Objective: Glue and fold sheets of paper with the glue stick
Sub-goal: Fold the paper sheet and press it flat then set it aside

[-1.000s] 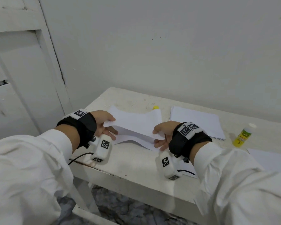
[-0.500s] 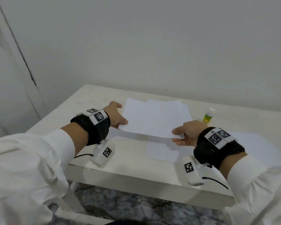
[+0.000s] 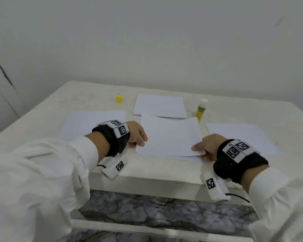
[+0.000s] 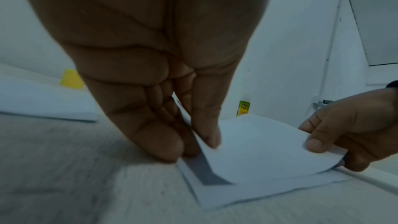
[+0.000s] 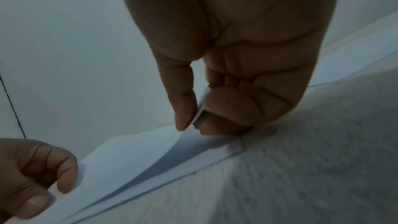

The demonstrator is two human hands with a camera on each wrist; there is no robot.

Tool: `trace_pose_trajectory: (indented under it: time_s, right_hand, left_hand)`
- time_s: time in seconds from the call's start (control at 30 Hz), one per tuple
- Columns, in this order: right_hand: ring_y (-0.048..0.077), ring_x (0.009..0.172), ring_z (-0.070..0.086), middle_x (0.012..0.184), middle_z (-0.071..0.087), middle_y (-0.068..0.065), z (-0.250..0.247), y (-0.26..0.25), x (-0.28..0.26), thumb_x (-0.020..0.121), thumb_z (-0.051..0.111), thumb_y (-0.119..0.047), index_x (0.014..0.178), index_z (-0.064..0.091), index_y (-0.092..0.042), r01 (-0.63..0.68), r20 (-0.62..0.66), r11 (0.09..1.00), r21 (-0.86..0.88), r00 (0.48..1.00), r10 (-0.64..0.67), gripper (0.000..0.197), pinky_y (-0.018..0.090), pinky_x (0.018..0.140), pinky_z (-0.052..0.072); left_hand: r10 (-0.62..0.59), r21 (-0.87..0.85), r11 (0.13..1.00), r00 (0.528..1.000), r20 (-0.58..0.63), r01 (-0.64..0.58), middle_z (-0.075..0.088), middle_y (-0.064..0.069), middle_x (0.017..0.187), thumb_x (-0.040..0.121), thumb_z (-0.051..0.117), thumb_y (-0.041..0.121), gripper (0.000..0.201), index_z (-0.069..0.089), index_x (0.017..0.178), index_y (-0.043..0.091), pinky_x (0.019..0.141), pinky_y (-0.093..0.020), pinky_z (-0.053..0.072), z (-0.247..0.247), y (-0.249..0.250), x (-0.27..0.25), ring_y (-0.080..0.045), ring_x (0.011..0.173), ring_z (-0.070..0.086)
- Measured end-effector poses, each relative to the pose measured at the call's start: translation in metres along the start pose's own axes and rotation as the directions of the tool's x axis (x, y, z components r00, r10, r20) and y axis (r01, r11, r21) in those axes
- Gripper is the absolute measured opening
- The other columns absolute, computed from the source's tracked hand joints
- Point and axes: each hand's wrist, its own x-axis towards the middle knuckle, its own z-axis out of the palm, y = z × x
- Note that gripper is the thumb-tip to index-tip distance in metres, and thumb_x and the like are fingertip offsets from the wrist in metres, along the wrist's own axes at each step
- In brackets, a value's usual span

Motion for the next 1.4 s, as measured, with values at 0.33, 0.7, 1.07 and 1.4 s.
trace_pose_trajectory:
  time_s: [0.33,0.7,1.07,1.4]
  right_hand:
    - [0.031,0.072,0.055,0.071,0.056,0.015,0.001,0.001,0.006,0.076,0.078,-0.007,0.088,0.055,0.0,-0.005,0.001,0.998,-0.061,1.0,0.006,0.027,0.046,0.088,0.051]
    - [0.031,0.075,0.056,0.077,0.057,0.015,0.003,0.0,0.008,0.076,0.078,-0.007,0.089,0.053,-0.003,-0.01,-0.011,0.996,-0.088,1.0,0.009,0.028,0.047,0.092,0.051]
    - [0.029,0.068,0.055,0.076,0.057,0.016,0.004,-0.001,0.008,0.076,0.077,-0.003,0.087,0.053,-0.002,-0.012,-0.016,0.995,-0.102,1.0,0.01,0.027,0.043,0.085,0.051]
    - [0.033,0.078,0.057,0.087,0.06,0.02,0.006,-0.003,0.009,0.076,0.077,-0.004,0.087,0.051,-0.001,0.013,-0.021,0.99,-0.141,1.0,-0.016,0.027,0.045,0.088,0.051]
  left_hand:
    - [-0.004,0.079,0.997,1.0,0.03,0.001,0.056,0.003,0.059,0.08,0.074,0.006,0.017,0.065,0.085,0.019,0.044,-0.01,0.041,-0.005,-0.006,0.001,-0.004,0.046,0.052]
    - [0.027,0.102,0.994,0.999,0.042,-0.031,0.057,0.007,0.058,0.08,0.075,0.011,0.015,0.068,0.086,0.022,0.048,-0.01,0.041,-0.005,-0.012,0.003,0.001,0.043,0.051]
    - [0.034,0.121,0.992,0.999,0.04,-0.038,0.057,0.008,0.057,0.079,0.076,0.011,0.015,0.068,0.087,0.022,0.046,-0.009,0.04,-0.005,-0.012,0.004,0.003,0.039,0.052]
    - [0.006,0.18,0.984,1.0,0.015,-0.009,0.059,0.007,0.067,0.078,0.078,0.014,0.016,0.071,0.09,0.023,0.045,-0.009,0.04,-0.002,-0.01,0.005,-0.005,0.057,0.053]
